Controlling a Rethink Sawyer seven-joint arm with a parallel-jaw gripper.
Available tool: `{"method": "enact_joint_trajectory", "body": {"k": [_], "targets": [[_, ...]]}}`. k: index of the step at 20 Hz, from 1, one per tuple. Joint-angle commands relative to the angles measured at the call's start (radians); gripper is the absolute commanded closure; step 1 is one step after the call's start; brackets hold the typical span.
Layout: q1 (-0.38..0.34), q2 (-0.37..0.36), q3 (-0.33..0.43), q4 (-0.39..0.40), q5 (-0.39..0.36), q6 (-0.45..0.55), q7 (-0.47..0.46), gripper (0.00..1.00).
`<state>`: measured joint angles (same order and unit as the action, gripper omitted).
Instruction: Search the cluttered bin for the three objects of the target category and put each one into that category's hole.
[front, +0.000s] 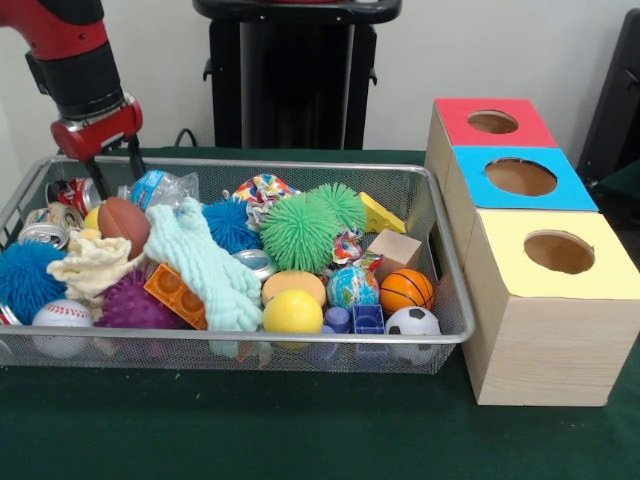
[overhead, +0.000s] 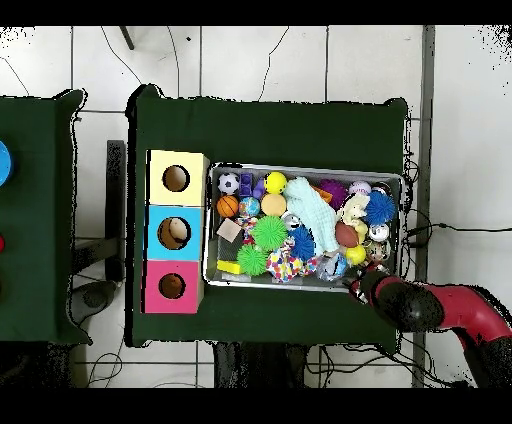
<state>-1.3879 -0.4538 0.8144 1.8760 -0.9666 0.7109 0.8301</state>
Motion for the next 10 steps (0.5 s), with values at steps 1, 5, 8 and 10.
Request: {"method": "enact_joint_trajectory", "body": {"k": [1,5,8,10], "targets": [[0.007,0.059,-0.053,-0.150,-0.095,-0.006,-0.212,0.00],[0.019,0.066,-0.066,-0.180,-0.142,-0.038,-0.195,0.00],[0.024,0.064,-0.066,-0.193,-0.154,-0.035,-0.204,0.00],[0.012,0.067,-0.056,-0.199,-0.150,-0.029,-0.231,0.00]]}}
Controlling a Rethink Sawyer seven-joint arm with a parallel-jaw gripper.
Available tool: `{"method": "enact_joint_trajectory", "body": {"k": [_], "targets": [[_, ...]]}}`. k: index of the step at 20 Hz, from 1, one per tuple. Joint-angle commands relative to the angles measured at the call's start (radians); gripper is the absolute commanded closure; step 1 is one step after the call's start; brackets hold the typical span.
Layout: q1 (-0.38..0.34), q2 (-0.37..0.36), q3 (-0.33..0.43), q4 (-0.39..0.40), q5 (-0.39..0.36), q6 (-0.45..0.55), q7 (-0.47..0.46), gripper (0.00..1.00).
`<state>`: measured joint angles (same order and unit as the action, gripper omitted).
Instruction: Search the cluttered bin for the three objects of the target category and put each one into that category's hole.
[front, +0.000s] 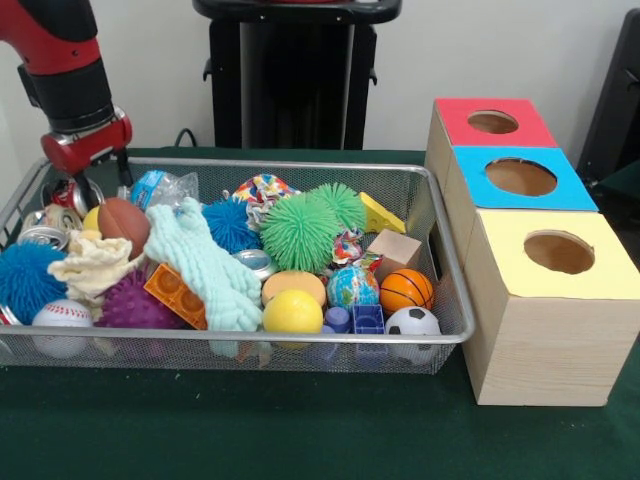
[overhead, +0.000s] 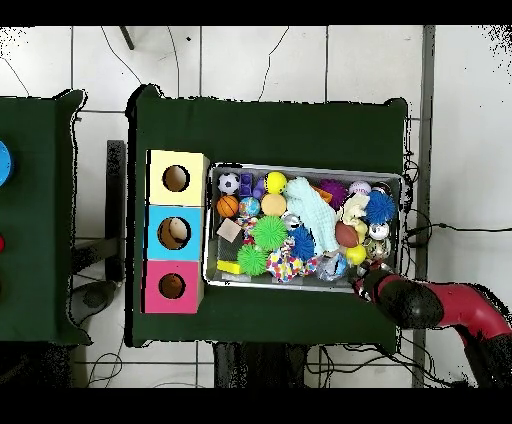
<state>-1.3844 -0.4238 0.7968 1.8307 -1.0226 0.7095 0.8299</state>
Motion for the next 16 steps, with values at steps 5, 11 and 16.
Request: {"method": "enact_joint_trajectory", "body": {"k": [5,11,16], "targets": [[0.009,0.030,-0.034,-0.158,-0.106,-0.030,-0.243,0.00],[-0.009,0.056,-0.014,-0.177,-0.096,-0.034,-0.292,0.00],[-0.083,0.125,0.087,-0.163,-0.060,-0.107,-0.386,0.00]]}}
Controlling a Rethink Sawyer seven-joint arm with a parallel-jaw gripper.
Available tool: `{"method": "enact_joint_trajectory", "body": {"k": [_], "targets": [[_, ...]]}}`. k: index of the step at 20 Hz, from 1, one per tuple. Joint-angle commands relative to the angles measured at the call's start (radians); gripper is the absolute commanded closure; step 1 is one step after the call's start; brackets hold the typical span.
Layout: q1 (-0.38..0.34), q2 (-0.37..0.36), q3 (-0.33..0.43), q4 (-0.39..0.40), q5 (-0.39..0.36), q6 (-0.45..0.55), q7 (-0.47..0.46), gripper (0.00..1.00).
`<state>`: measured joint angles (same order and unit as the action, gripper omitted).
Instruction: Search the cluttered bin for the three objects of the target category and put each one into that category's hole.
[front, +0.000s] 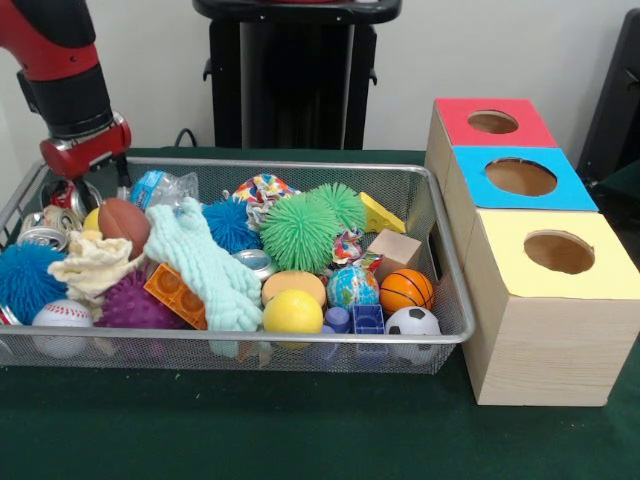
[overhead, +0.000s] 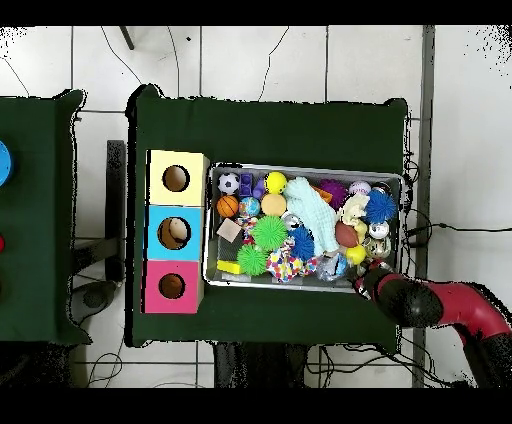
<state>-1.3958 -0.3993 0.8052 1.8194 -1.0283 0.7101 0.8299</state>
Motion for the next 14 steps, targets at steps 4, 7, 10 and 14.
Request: {"method": "enact_joint_trajectory", "body": {"k": [4,7,10,14], "targets": [[-0.128,0.174,0.165,-0.148,-0.042,-0.182,-0.408,0.00],[-0.190,0.272,0.240,-0.144,-0.024,-0.231,-0.463,0.00],[-0.251,0.372,0.315,-0.135,-0.005,-0.272,-0.519,0.00],[-0.281,0.417,0.345,-0.128,0.002,-0.282,-0.546,0.00]]}}
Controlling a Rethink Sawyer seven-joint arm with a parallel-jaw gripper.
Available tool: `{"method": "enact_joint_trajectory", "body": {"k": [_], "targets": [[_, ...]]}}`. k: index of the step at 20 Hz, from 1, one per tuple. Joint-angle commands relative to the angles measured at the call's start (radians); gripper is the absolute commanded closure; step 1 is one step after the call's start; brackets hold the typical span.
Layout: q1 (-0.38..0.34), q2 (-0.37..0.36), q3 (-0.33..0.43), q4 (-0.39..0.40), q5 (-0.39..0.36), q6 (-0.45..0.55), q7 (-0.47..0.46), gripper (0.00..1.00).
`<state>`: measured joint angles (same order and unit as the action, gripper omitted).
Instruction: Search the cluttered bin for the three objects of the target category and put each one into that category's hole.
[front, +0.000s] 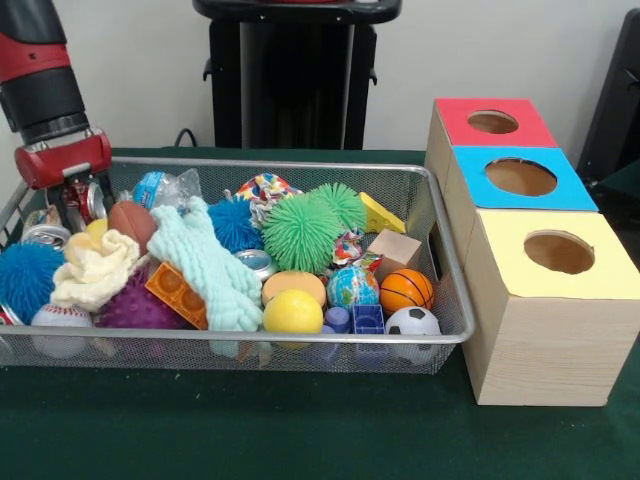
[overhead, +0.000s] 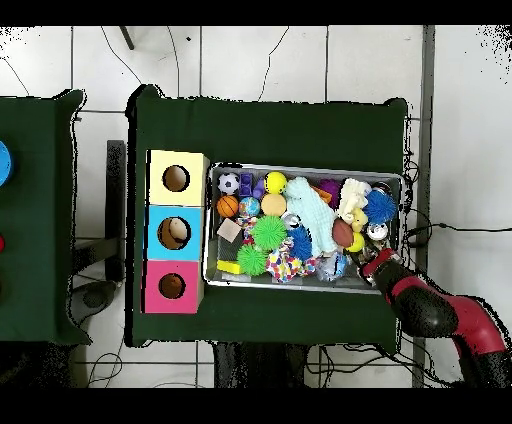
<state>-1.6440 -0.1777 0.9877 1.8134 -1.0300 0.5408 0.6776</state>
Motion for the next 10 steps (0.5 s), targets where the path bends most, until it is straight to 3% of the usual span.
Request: {"method": "enact_joint_trajectory", "body": {"k": [1,10], "targets": [[-0.035,0.199,0.163,-0.121,0.006,-0.112,-0.390,0.00],[-0.061,0.253,0.176,-0.135,0.026,-0.096,-0.428,0.00]]}}
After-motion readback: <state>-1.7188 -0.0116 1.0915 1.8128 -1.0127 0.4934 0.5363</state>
